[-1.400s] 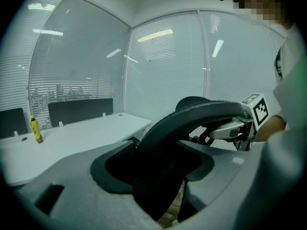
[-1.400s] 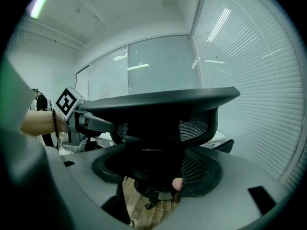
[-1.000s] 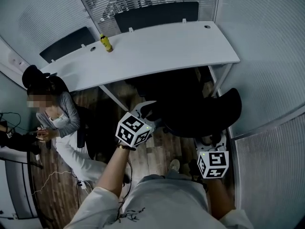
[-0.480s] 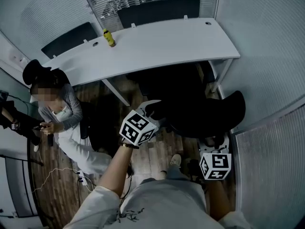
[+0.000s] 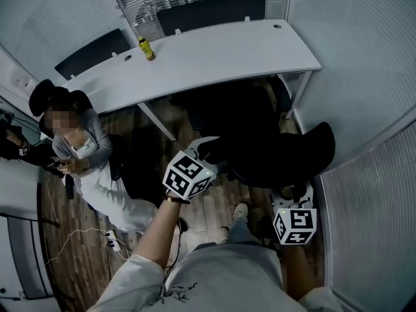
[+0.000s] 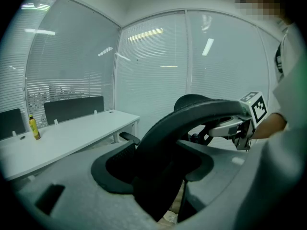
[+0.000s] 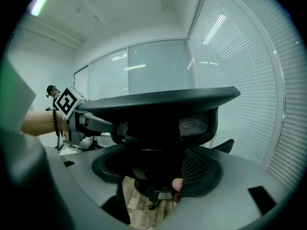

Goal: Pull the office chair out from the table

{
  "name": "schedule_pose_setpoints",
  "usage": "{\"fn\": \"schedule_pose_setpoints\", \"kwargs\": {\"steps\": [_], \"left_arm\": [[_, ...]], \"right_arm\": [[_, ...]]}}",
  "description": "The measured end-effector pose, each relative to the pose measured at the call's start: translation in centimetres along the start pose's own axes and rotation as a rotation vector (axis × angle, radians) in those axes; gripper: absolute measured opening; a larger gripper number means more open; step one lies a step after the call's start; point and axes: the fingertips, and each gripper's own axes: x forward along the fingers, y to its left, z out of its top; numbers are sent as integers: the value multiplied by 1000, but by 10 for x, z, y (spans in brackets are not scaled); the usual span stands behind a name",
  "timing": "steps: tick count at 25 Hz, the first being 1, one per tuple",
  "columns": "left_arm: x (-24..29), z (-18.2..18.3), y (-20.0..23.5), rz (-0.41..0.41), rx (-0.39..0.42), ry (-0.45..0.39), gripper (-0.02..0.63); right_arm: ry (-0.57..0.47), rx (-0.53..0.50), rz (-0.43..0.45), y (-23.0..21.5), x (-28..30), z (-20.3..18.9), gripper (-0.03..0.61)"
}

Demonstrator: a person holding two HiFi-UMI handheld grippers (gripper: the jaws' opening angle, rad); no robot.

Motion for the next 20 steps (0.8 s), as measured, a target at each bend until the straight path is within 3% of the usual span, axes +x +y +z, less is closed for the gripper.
{"fn": "schedule_pose_setpoints", "kwargs": {"steps": [20], "left_arm": [[-46,-24,-86,-34,23,-7,256]], "right_arm": [[0,12,-28,25,-97,-30,276]]}}
